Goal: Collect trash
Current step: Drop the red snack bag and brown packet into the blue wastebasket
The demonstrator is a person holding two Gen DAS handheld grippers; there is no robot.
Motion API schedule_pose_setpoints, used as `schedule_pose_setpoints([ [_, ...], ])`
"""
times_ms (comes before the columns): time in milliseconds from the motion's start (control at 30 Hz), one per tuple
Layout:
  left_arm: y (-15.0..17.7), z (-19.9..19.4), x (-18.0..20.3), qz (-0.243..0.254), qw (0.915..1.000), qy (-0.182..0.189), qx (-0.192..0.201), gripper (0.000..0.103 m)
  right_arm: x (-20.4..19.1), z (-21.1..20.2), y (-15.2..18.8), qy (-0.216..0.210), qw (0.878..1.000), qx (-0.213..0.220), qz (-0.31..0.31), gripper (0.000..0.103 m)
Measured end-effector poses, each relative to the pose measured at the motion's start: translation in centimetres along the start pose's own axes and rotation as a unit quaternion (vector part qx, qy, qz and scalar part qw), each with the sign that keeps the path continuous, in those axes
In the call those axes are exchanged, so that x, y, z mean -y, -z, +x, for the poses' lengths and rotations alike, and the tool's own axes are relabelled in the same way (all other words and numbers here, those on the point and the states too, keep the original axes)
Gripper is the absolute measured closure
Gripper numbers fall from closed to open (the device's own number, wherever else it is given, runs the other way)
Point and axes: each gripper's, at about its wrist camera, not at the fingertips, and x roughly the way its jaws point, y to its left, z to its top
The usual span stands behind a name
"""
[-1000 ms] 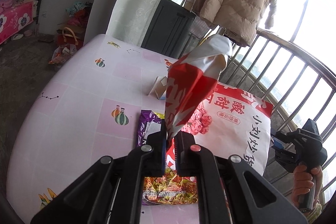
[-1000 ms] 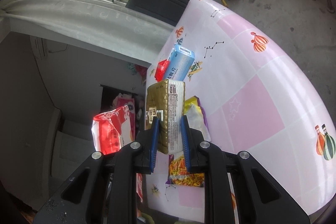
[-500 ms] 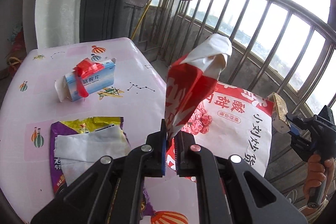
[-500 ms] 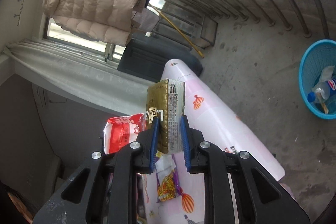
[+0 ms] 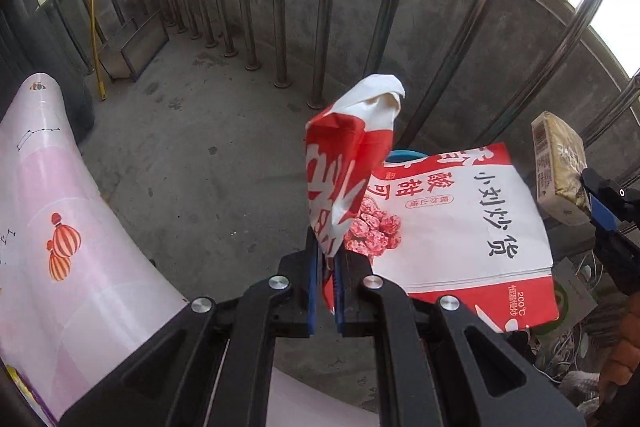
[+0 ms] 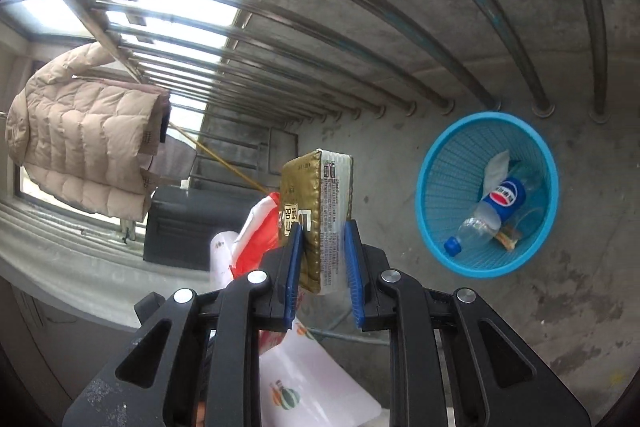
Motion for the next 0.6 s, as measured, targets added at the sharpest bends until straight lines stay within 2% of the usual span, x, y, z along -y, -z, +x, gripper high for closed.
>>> schedule_pose_setpoints([
  [100, -1.3, 3.5, 1.9, 0.015, 0.9995, 0.002, -0.027, 0.097, 2.2, 0.1, -1.1, 0.007, 1.000, 0.003, 0.021, 0.084],
  [200, -2.4, 6.8, 3.7, 0.007, 0.9984, 0.022, -0.052, 0.097, 3.5, 1.3, -1.5, 0.009, 0.999, -0.010, 0.032, 0.084],
  [300, -3.5, 9.2, 5.6, 0.001, 0.9973, 0.052, -0.052, 0.096, 4.5, 3.6, -1.8, 0.022, 0.999, -0.030, 0.030, 0.083],
  [367, -4.2, 11.2, 6.4, -0.008, 0.9956, 0.073, -0.059, 0.088, 5.9, 5.7, -2.2, 0.048, 0.997, -0.044, 0.037, 0.079],
  [433, -4.7, 12.7, 6.4, -0.033, 0.9946, 0.068, -0.071, 0.052, 8.1, 8.4, -2.6, 0.078, 0.994, -0.059, 0.043, 0.072],
  [500, -4.8, 12.9, 6.3, -0.048, 0.9954, 0.053, -0.064, 0.051, 10.7, 10.7, -2.8, 0.115, 0.988, -0.080, 0.060, 0.070],
  [600, -4.8, 11.1, 5.5, -0.065, 0.9938, 0.071, -0.056, 0.051, 13.1, 10.9, -2.3, 0.130, 0.985, -0.074, 0.090, 0.070],
])
